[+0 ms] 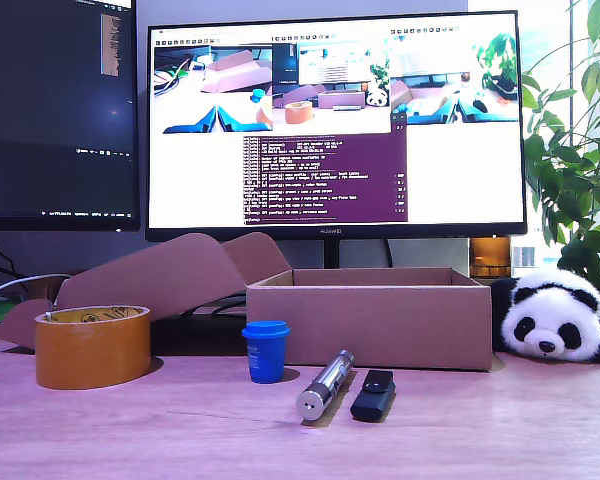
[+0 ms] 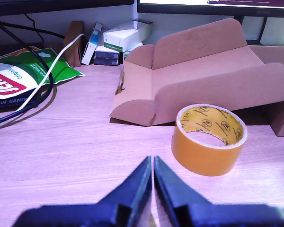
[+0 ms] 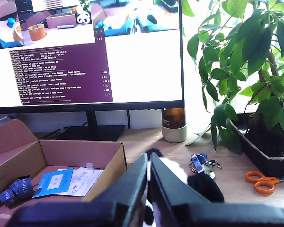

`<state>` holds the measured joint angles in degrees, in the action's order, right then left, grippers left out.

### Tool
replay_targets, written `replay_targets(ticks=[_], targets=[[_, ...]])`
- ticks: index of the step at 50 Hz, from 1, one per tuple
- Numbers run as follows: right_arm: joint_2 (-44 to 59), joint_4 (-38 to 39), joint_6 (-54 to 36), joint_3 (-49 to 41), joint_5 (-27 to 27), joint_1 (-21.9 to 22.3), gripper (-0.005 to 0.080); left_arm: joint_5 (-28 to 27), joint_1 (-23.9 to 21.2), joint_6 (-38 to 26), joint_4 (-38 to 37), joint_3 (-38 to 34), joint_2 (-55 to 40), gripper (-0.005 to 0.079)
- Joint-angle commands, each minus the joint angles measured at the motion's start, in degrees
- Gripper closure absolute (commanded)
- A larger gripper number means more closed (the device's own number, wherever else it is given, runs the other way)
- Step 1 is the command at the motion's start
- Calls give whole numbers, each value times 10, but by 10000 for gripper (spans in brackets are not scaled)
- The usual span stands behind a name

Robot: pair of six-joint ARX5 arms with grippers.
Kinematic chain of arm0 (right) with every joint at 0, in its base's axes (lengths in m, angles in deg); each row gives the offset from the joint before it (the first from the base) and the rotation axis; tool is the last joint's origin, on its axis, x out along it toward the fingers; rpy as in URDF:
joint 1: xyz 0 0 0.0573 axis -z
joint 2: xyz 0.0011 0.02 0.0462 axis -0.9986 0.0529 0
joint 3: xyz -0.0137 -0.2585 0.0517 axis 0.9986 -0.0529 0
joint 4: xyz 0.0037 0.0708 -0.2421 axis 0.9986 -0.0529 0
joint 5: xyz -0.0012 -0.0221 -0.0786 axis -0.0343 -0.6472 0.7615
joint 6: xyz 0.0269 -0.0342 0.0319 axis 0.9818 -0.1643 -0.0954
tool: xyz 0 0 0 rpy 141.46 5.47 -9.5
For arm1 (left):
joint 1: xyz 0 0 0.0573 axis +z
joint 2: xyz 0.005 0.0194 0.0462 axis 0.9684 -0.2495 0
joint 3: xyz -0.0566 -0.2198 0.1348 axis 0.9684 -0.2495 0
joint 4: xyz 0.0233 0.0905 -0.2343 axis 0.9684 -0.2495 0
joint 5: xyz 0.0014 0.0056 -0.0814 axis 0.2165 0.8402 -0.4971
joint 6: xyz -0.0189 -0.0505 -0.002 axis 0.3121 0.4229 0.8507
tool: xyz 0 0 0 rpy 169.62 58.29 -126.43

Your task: Pick up the USB drive and place it inside the cardboard box

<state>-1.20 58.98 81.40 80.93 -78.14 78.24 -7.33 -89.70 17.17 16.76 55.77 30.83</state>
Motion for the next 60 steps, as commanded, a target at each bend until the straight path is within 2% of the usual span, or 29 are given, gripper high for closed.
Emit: replay_targets(ticks=[1,11,15,20,25,29,43,51,60], targets=[[-4,-165,65,-10,-20,-3,757,-51,0,4,44,-15,0,761],[-4,-165,65,-10,-21,-3,757,-53,0,6,49,-15,0,761],[-4,-165,81,-10,-46,-3,757,-83,-1,14,59,-15,0,761],[-4,-165,129,-9,-90,-9,758,-192,-10,32,75,-15,0,761],[-2,-168,189,-6,-110,-26,759,-289,-32,39,74,-15,0,761],[3,-179,218,0,-113,-47,760,-323,-56,39,73,-15,-1,761],[100,-236,292,66,-116,-136,763,-334,-138,16,73,-15,-1,761],[212,-286,315,145,-104,-180,763,-334,-177,14,68,-15,-1,761],[380,-350,321,243,-103,-215,762,-334,-200,-3,40,-15,-1,761]])
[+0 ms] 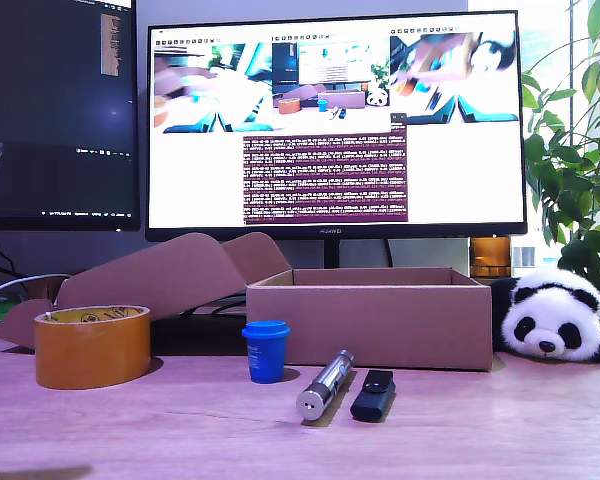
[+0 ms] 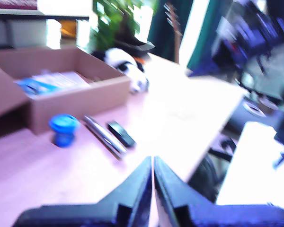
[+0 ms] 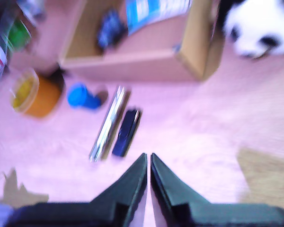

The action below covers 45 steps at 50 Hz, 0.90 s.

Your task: Pick up the USB drive and place it inside the cardboard box

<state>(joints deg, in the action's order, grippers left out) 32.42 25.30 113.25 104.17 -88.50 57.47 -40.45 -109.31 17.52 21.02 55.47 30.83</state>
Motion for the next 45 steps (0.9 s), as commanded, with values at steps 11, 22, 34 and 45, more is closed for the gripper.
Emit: replay_targets(ticks=[11,22,34,45], targets=[[209,-138,21,154,0,-25,762,-4,-9,-19,-17,-12,-1,761],[319,-246,31,265,0,-31,730,-5,-9,-19,-18,-12,-1,761],[377,-269,46,335,-33,-32,381,-5,-9,-19,-27,-12,-1,761],[430,-256,57,363,-47,-49,381,-5,-9,-19,-28,-12,-1,761]])
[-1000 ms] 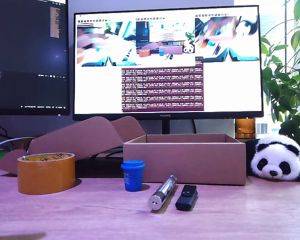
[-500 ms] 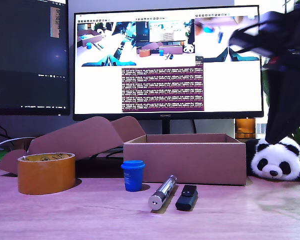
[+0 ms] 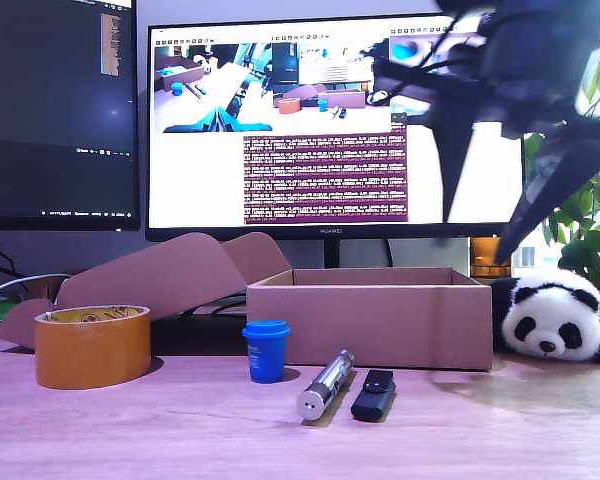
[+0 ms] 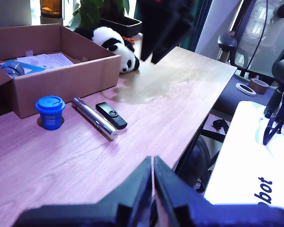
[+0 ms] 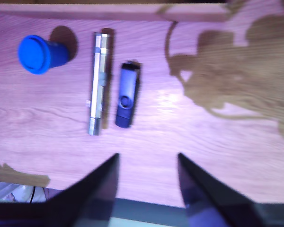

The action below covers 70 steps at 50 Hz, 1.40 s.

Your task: Pick up the USB drive and place it inside the cardboard box

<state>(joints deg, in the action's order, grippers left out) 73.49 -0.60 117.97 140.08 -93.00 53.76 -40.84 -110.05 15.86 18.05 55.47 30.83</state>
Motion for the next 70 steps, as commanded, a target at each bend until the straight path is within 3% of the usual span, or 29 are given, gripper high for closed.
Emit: replay_targets(ticks=[1,18,34,48,70], targets=[[25,6,10,5,-2,-13,381,-1,-2,-2,2,-12,-1,761],[93,59,13,11,-30,-31,374,-1,-2,-2,0,-12,-1,761],[152,55,24,60,-29,-30,378,-1,-2,-2,0,-12,-1,761],[190,15,22,92,11,-30,385,-1,-2,-2,-10,-12,-1,761],[215,39,22,92,16,-26,388,-1,-2,-2,-14,-12,-1,761]])
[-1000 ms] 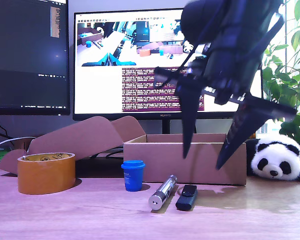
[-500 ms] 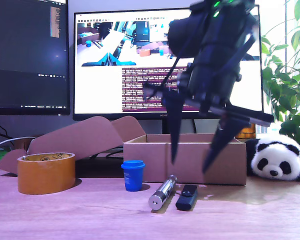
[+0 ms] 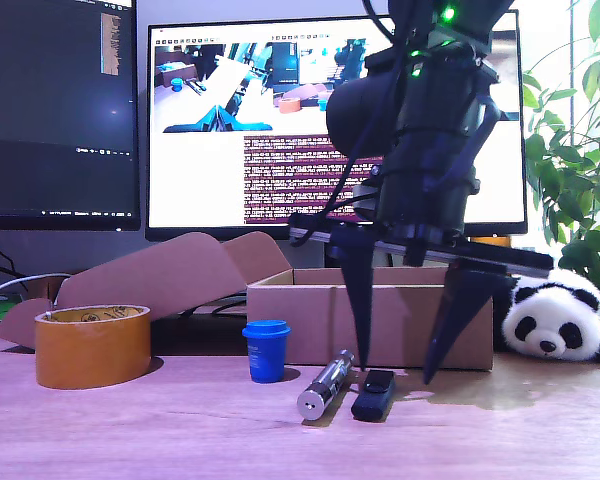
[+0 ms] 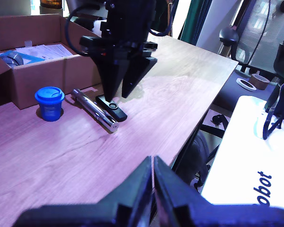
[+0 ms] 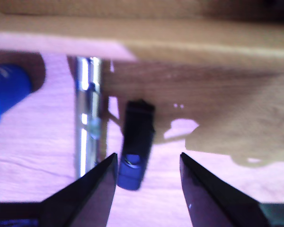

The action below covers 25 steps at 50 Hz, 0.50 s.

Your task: Pick up the USB drive and place it inside the cardboard box

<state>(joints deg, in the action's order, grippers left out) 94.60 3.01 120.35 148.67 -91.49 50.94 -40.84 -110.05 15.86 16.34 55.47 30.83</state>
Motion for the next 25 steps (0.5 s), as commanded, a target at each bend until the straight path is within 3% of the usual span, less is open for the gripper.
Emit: replay_targets(ticks=[1,25], targets=[[4,3,-2,6,1,2,389,-1,-2,-2,3,-12,-1,761],[5,20,-4,6,17,5,405,-1,-2,-2,3,-12,-1,761]])
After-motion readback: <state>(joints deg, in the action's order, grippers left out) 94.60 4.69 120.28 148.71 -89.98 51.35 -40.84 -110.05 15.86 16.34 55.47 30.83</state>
